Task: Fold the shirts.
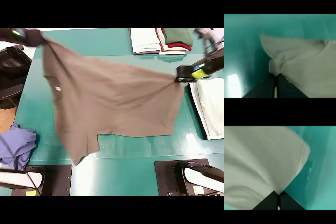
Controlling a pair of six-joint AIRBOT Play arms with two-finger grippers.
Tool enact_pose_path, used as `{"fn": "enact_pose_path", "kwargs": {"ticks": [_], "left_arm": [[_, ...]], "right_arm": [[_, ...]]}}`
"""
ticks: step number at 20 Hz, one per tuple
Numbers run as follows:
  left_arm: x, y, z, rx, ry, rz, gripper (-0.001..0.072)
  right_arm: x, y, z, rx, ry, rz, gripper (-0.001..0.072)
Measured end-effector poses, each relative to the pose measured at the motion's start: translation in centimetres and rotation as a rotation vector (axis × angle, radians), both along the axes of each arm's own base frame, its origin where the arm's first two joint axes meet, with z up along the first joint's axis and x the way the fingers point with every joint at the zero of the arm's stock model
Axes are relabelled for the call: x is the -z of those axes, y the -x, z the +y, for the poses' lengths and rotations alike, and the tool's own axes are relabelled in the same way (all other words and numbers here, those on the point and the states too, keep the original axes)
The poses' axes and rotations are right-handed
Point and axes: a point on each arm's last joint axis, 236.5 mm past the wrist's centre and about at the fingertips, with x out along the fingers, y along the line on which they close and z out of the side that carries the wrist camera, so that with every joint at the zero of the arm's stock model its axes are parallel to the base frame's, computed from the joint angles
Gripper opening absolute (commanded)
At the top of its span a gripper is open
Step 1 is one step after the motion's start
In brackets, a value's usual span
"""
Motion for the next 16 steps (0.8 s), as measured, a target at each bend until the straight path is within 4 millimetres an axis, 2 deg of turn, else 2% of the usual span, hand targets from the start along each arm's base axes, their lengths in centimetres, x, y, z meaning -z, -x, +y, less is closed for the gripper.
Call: {"fn": "enact_pose_path", "kwargs": {"ticks": [1,2,3,4,6,9,13,14,15,16], "left_arm": [[3.1,-0.6,-0.1,0.001,0.006,0.069,0.0256],[5.1,-1.0,-0.1,-0.001,0.014,0.112,0.0534],[6.5,-1.2,-0.2,-0.003,0.018,0.144,0.0548],[7.6,-1.3,-0.1,-0.006,0.021,0.171,0.0541],[8.2,-1.3,0.1,-0.011,0.028,0.196,0.0541],[7.6,0.0,2.0,-0.037,0.034,0.236,0.0541],[7.2,3.9,5.4,-0.102,0.044,0.303,0.0541],[7.7,5.3,6.2,-0.119,0.043,0.331,0.0541],[8.6,7.0,6.8,-0.135,0.037,0.368,0.0541],[9.3,8.6,7.0,-0.146,0.034,0.393,0.0541]], "right_arm": [[1.9,-0.8,0.0,0.008,-0.001,0.024,0.0018],[3.4,-1.6,0.0,0.016,-0.006,0.037,0.0059],[4.4,-2.3,0.2,0.024,-0.022,0.043,0.0262],[5.3,-2.9,0.4,0.032,-0.042,0.045,0.0372],[5.9,-4.2,0.7,0.054,-0.096,0.027,0.0375],[5.2,-4.2,0.2,0.06,-0.166,0.008,0.0375],[5.6,0.4,-2.9,0.112,-0.19,0.04,0.038],[6.1,2.1,-3.9,0.14,-0.192,0.06,0.0428],[6.8,3.9,-4.9,0.175,-0.192,0.08,0.052],[7.7,5.7,-6.0,0.218,-0.193,0.102,0.0523]]}}
